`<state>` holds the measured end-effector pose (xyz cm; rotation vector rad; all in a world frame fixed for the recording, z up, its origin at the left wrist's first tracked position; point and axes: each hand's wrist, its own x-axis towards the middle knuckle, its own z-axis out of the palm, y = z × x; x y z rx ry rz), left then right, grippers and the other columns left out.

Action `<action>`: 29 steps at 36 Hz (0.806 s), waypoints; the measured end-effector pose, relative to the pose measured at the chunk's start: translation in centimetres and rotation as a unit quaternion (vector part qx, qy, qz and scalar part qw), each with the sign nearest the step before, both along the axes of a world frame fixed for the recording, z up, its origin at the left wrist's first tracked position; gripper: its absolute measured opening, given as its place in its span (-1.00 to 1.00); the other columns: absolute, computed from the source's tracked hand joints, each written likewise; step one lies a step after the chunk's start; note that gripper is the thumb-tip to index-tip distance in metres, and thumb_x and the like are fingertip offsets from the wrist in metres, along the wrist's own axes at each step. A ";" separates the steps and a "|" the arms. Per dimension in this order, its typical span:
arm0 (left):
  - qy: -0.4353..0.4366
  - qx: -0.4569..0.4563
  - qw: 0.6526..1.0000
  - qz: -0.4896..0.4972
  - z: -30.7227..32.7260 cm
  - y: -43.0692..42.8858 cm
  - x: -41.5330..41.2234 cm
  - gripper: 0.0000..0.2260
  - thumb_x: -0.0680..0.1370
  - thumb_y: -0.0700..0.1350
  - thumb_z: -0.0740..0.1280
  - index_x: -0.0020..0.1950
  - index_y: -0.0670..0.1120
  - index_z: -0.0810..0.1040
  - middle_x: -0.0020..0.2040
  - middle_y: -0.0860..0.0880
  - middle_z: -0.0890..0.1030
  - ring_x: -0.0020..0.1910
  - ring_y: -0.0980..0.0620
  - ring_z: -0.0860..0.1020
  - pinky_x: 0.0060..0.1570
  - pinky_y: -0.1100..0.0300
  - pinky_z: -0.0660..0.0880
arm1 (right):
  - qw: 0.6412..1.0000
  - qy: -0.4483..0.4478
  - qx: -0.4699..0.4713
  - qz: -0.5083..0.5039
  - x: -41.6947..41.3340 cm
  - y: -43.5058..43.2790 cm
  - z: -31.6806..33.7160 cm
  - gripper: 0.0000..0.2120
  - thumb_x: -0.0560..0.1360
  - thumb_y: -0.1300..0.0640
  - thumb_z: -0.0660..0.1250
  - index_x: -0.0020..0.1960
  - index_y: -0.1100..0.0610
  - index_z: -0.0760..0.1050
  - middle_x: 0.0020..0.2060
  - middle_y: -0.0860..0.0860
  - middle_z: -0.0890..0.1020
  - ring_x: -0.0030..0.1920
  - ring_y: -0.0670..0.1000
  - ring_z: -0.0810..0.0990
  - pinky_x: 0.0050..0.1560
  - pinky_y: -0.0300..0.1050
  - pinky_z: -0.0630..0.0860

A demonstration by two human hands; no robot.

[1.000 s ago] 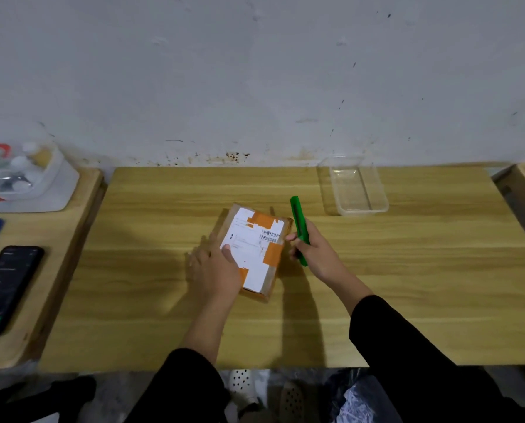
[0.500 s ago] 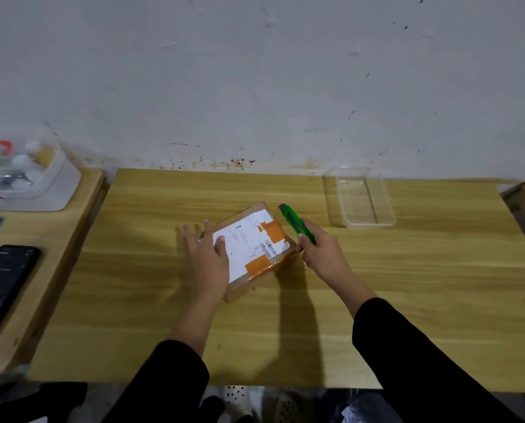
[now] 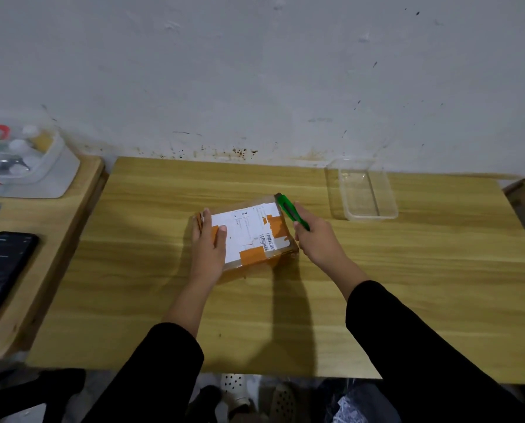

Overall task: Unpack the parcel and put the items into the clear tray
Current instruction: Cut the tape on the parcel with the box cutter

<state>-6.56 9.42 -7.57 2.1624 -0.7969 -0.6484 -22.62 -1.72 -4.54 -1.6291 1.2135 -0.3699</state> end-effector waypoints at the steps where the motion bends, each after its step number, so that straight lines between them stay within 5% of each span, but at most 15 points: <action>1: -0.001 -0.002 1.000 0.002 0.0 0.0 0.0 -0.50 0.62 0.03 0.06 0.53 0.03 -0.03 0.56 -0.05 -0.10 0.53 0.00 -0.04 0.37 0.12 0.16 | 1.000 0.000 0.000 -0.001 0.0 0.0 0.0 -0.55 0.59 0.23 0.10 0.45 0.00 0.21 -0.32 -0.05 0.44 -0.41 -0.07 0.37 -0.43 -0.21 0.33; 7: -0.006 0.000 1.000 0.008 0.1 -0.1 -0.1 -0.50 0.62 0.02 0.06 0.53 0.04 -0.03 0.56 -0.05 -0.08 0.52 0.01 -0.01 0.34 0.13 0.20 | 1.000 0.010 0.000 -0.009 0.2 0.2 0.2 -0.56 0.59 0.24 0.09 0.45 0.02 0.22 -0.34 -0.05 0.44 -0.44 -0.08 0.35 -0.51 -0.32 0.31; 12: -0.003 -0.014 1.000 0.018 0.1 -0.1 -0.2 -0.51 0.63 0.01 0.07 0.53 0.02 -0.01 0.55 -0.06 -0.05 0.52 0.01 0.00 0.32 0.18 0.18 | 0.999 0.036 -0.017 0.003 0.5 0.3 0.8 -0.55 0.60 0.24 0.07 0.46 0.04 0.19 -0.11 0.09 0.53 -0.43 -0.08 0.38 -0.58 -0.39 0.28; 16: -0.004 -0.015 1.000 0.022 0.0 -0.2 -0.3 -0.51 0.63 0.01 0.07 0.53 0.03 -0.01 0.56 -0.04 -0.06 0.51 0.01 0.02 0.28 0.21 0.19 | 0.998 0.053 -0.018 0.021 0.7 0.0 1.5 -0.55 0.58 0.27 0.06 0.45 0.04 0.23 -0.04 0.15 0.56 -0.41 -0.05 0.39 -0.48 -0.27 0.33; 21: -0.005 -0.017 0.999 0.031 -0.1 -0.3 -0.4 -0.52 0.63 0.00 0.06 0.53 0.03 0.00 0.55 -0.05 -0.05 0.52 0.00 0.01 0.34 0.15 0.19 | 0.996 0.080 0.000 0.044 0.3 -0.5 2.2 -0.54 0.54 0.32 0.04 0.38 0.04 0.35 -0.35 -0.01 0.41 -0.43 -0.04 0.35 -0.46 -0.19 0.30; 29: -0.009 -0.008 0.999 0.031 -0.1 -0.4 -0.7 -0.53 0.63 -0.01 0.06 0.52 0.04 0.03 0.55 -0.04 -0.01 0.52 0.01 0.02 0.36 0.14 0.17 | 0.993 0.103 0.014 0.051 -0.6 0.0 3.6 -0.69 0.48 0.37 0.04 0.13 0.32 0.45 -0.40 0.03 0.38 -0.41 0.01 0.29 -0.41 -0.12 0.23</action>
